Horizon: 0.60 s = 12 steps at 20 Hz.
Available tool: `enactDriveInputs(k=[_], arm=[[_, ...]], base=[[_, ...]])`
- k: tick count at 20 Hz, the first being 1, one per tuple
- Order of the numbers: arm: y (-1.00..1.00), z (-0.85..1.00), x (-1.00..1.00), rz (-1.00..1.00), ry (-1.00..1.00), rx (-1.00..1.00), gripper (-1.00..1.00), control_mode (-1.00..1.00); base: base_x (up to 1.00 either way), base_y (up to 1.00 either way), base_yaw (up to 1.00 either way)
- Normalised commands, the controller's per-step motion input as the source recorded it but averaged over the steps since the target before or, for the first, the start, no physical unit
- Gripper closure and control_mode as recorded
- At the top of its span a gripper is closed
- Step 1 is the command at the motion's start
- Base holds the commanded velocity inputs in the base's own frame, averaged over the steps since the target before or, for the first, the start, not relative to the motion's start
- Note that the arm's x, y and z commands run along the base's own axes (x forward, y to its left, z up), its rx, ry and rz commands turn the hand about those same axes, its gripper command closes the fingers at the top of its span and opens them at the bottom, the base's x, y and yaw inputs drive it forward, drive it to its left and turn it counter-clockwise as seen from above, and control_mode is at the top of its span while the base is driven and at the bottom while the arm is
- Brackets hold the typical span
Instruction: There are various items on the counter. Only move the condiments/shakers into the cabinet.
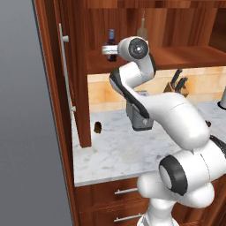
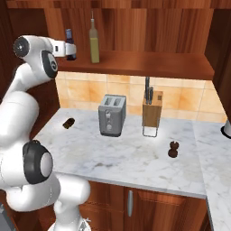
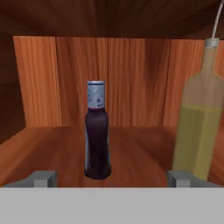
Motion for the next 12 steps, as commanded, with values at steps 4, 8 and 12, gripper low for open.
enactDriveInputs(k=[4, 8, 12], arm=[[-0.42, -0.61, -1.00, -0.23, 0.27, 0.00, -1.00, -1.00], [-0.64, -0.70, -0.89, -0.29, 0.43, 0.00, -1.00, -1.00], [-0.91, -0.80, -0.43, -0.35, 0.60, 0.00, -1.00, -1.00]], base=[[0.00, 0.00, 0.00], [0.00, 0.00, 0.00], [0.00, 0.00, 0.00]])
